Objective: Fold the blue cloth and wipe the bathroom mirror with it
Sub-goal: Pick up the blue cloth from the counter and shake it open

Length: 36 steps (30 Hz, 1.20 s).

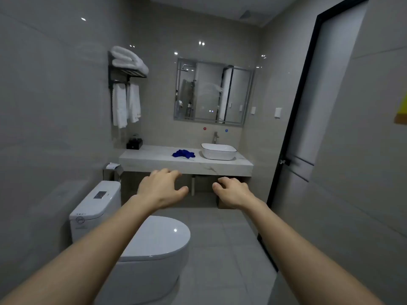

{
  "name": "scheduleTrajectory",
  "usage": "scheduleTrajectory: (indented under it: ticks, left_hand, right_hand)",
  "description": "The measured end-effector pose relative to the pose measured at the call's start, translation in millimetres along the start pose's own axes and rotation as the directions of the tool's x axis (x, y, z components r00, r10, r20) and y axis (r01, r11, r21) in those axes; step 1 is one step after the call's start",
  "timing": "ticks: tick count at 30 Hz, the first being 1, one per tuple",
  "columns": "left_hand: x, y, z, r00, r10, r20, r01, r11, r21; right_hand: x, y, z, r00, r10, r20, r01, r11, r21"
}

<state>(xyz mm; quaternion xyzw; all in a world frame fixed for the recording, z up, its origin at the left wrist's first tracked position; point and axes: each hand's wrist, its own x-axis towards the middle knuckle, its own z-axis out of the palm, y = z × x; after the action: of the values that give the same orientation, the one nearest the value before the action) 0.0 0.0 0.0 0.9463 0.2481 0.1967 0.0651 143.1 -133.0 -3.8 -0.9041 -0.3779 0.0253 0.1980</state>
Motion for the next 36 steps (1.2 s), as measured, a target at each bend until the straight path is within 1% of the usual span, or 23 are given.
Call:
scheduleTrajectory:
  ticks: [4,8,11,14,18,20,25,28,36]
  left_hand:
    - [40.2,-13.3,12.5,1.0,0.003,0.011,-0.003,0.999,0.033]
    - [96.4,-27.1,22.5,0.999,0.041,-0.001,-0.041,0.999,0.035]
    - [144.3,-41.4,30.6,0.996,0.088,-0.01,-0.087,0.993,0.073]
    - [187.7,-52.0,40.3,0.992,0.123,0.006,-0.123,0.986,0.109]
    - [233.5,-59.0,59.8,0.991,0.129,0.042,-0.133,0.986,0.096]
    - [251.1,-59.8,68.9,0.988,0.139,0.062,-0.144,0.985,0.089]
    - [291.6,-57.7,87.8,0.982,0.181,0.053,-0.184,0.98,0.072]
    - [313.1,-53.0,97.3,0.982,0.181,0.055,-0.185,0.98,0.07]
    - [388.0,-20.9,120.7,0.984,0.179,0.002,-0.178,0.981,0.081]
  right_hand:
    - [31.4,-3.9,1.3,0.999,0.029,0.014,-0.029,0.999,-0.014]
    - [85.7,-8.8,0.6,0.998,0.056,0.008,-0.055,0.998,-0.026]
    - [130.5,-11.8,-2.2,0.997,0.078,-0.015,-0.079,0.996,-0.036]
    - [170.7,-10.5,-0.6,0.994,0.107,-0.03,-0.109,0.993,-0.037]
    - [209.4,-1.6,2.4,0.987,0.158,-0.026,-0.159,0.986,-0.044]
    - [225.3,4.4,2.6,0.983,0.179,-0.029,-0.18,0.983,-0.039]
    - [260.1,20.4,3.3,0.978,0.205,-0.027,-0.206,0.978,-0.028]
    - [280.5,30.9,2.6,0.976,0.216,-0.033,-0.217,0.976,-0.034]
    - [351.7,73.7,-19.9,0.977,0.197,-0.077,-0.202,0.978,-0.062]
